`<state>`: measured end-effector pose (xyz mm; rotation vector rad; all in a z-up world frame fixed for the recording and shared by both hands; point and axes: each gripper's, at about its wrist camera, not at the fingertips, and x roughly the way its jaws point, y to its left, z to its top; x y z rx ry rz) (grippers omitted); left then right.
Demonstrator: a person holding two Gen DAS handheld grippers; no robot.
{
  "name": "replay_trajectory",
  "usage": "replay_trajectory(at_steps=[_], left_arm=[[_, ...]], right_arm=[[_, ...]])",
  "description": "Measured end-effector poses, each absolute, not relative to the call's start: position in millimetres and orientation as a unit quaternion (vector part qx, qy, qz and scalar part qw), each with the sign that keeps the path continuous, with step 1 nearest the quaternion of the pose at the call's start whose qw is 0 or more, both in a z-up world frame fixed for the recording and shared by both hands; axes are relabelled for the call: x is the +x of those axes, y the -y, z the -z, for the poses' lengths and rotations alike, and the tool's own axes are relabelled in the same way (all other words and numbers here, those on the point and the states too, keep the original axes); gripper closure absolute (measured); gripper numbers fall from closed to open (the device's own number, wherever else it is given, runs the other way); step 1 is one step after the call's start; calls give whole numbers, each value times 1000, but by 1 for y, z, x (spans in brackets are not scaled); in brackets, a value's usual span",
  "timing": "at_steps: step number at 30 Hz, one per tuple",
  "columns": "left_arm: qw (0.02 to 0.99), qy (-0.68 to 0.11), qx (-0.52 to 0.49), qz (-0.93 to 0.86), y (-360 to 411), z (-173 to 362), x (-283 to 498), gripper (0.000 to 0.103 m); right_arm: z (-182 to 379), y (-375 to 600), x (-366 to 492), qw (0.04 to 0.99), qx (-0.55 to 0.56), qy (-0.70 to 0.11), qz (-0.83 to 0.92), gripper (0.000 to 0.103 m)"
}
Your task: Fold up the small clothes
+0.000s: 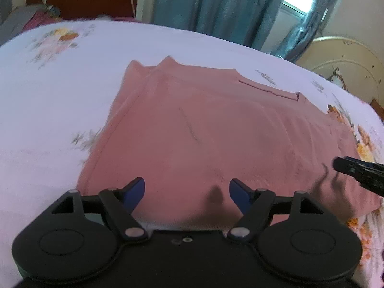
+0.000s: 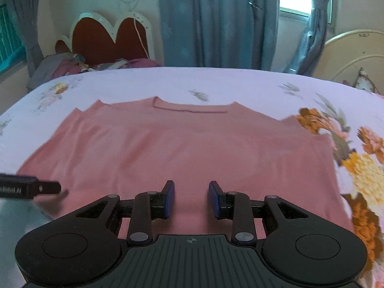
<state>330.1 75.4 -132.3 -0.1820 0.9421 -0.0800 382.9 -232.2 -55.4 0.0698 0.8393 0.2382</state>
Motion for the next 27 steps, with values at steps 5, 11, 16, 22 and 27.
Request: replay_trajectory(at_steps=[5,11,16,22,27], left_arm=[[879,-458,-130,29,-97,130,312,25],[854,-464,-236,18,-127,146,293,23],[846,-444,-295,29,-138,154,300,14],[845,-391,-363,31,-144,169,323,15],[858,-355,-370,33,-140,174,345,26]], right_arm=[[58,212,402,906,31,-403,-126,72],[65,194,418,906,40,-401,-128,72],[71,183,424,907,28,-402,-125,72],[92,178,431,901,4,-418,-114,72],[96,174,435,898,-15,-423,-117,71]])
